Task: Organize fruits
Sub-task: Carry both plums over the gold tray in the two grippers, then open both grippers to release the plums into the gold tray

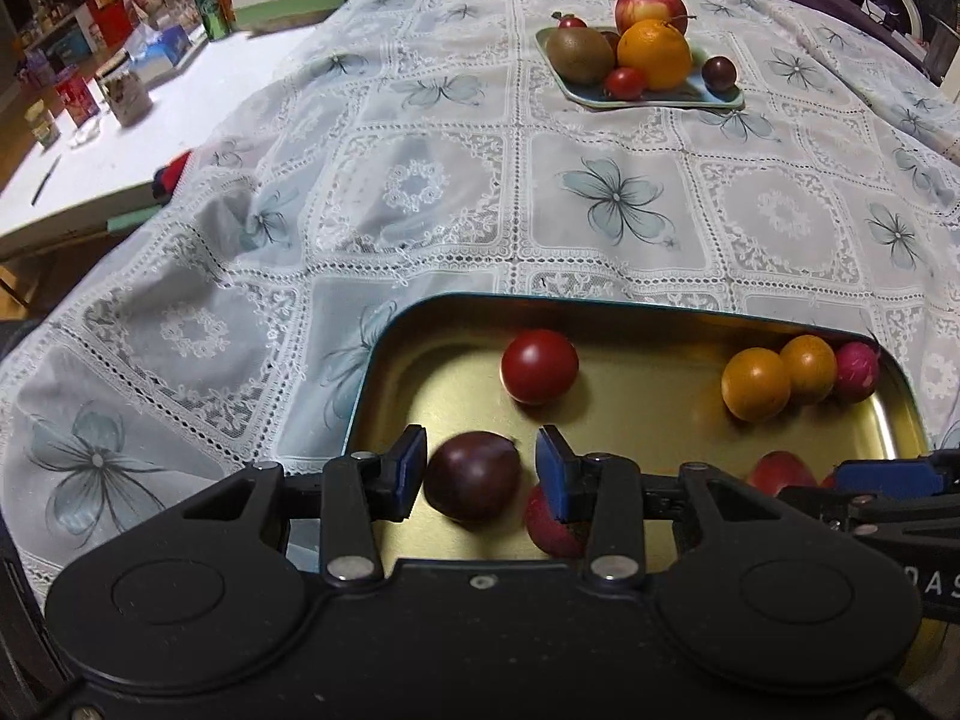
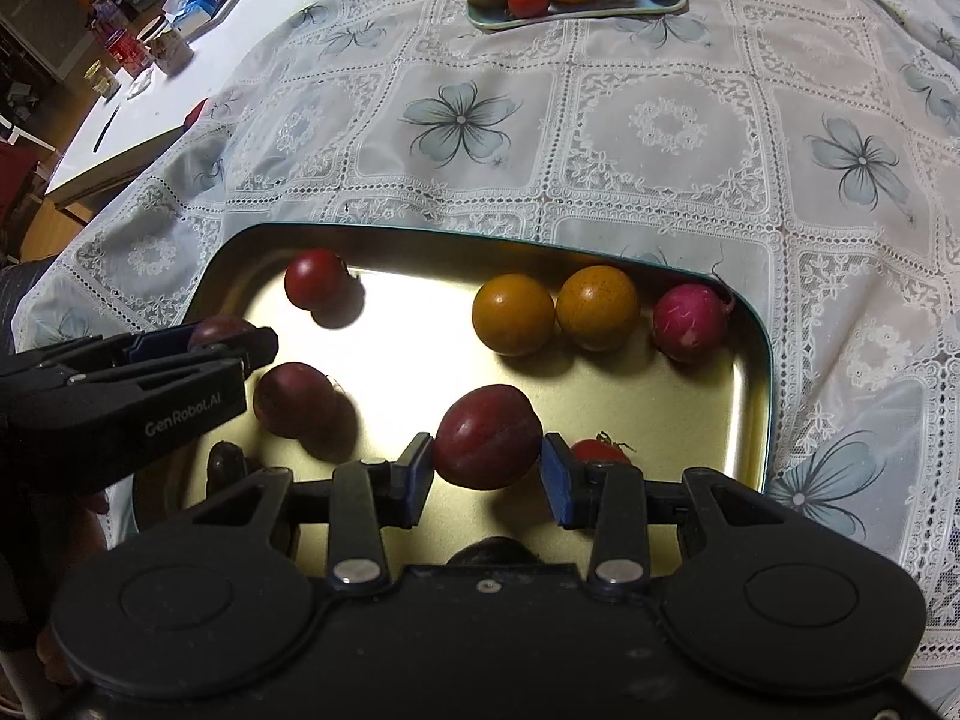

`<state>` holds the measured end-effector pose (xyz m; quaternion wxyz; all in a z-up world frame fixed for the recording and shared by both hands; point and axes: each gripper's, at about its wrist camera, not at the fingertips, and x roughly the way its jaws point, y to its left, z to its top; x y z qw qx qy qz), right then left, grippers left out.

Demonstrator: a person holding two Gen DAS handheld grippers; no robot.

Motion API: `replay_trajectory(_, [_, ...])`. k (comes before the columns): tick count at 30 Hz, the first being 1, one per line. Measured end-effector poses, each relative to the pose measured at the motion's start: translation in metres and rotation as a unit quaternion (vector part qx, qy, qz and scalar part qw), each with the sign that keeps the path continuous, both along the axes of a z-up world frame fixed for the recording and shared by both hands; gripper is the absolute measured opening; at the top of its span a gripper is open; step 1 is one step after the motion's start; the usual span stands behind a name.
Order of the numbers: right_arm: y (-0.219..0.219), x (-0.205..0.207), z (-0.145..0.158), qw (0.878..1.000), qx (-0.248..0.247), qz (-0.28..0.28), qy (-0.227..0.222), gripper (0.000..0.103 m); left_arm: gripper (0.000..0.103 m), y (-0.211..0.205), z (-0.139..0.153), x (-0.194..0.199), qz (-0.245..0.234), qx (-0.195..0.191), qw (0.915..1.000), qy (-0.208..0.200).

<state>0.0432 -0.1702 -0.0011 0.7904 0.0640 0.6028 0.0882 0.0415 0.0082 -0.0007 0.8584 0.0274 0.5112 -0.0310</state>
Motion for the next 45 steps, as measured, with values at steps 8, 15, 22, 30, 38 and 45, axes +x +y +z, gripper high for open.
replay_trajectory(8, [0.000, -0.004, 0.004, 1.000, -0.001, 0.001, -0.007, 0.041, 0.049, 0.001, 0.004, -0.007, 0.004, -0.007, 1.0000, -0.001])
replay_trajectory(15, [0.000, -0.012, 0.007, 1.000, -0.009, 0.006, -0.004, 0.041, 0.049, 0.004, 0.011, -0.019, 0.013, -0.014, 0.9997, -0.014])
replay_trajectory(22, [-0.007, -0.026, 0.011, 1.000, -0.018, 0.007, 0.007, 0.041, 0.049, 0.004, 0.019, -0.033, 0.017, -0.017, 0.9994, -0.025])
replay_trajectory(30, [-0.011, -0.049, 0.012, 0.999, -0.043, -0.003, -0.006, 0.041, 0.049, 0.001, 0.020, -0.046, 0.018, -0.013, 0.9993, -0.031])
replay_trajectory(38, [-0.015, -0.066, 0.012, 0.999, -0.032, -0.024, -0.008, 0.041, 0.049, -0.002, 0.020, -0.056, 0.019, -0.009, 0.9993, -0.032])
replay_trajectory(45, [-0.019, -0.073, 0.011, 0.999, -0.033, -0.037, -0.003, 0.042, 0.049, -0.004, 0.017, -0.061, 0.013, -0.007, 0.9997, -0.021])
